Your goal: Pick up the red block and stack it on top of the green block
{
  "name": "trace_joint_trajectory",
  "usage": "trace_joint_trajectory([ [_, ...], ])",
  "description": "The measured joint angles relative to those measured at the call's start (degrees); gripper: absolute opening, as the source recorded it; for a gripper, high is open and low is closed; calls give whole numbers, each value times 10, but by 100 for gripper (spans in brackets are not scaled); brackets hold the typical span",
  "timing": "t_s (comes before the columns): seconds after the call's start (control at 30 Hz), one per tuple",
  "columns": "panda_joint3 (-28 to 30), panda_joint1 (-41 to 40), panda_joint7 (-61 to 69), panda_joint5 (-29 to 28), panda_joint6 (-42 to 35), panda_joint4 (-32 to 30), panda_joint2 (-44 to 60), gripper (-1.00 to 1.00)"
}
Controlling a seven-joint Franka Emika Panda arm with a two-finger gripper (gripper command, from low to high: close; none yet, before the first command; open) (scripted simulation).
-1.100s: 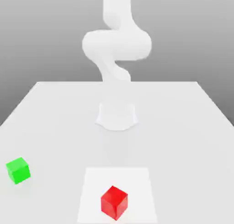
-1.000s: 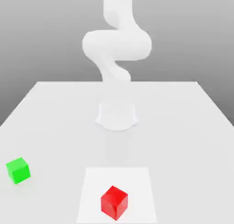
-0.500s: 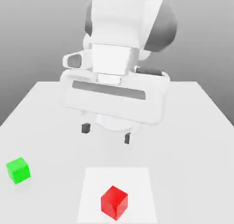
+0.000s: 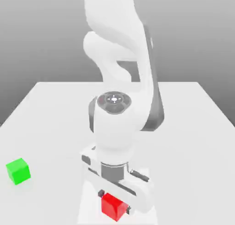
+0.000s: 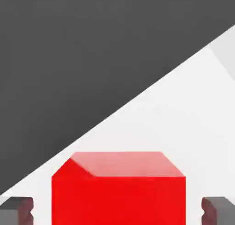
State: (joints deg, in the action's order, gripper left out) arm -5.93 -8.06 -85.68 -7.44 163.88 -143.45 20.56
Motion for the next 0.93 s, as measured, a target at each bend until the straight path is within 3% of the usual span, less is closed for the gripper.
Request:
trace_joint_trajectory([
  [0.13,0,0,0,0,-1,0,-2,-100],
  [0.3,-16,-11,28,37,-76,-15,-92,-100],
  [0.53,80,-136,147,63,-113,-34,-146,-100],
  [0.63,134,-244,217,77,-129,-40,-171,-100],
  [0.8,131,-275,271,110,-60,-37,-97,-100],
  [0.83,127,-278,275,116,-45,-36,-82,100],
  [0.93,127,-278,275,116,-45,-36,-82,100],
])
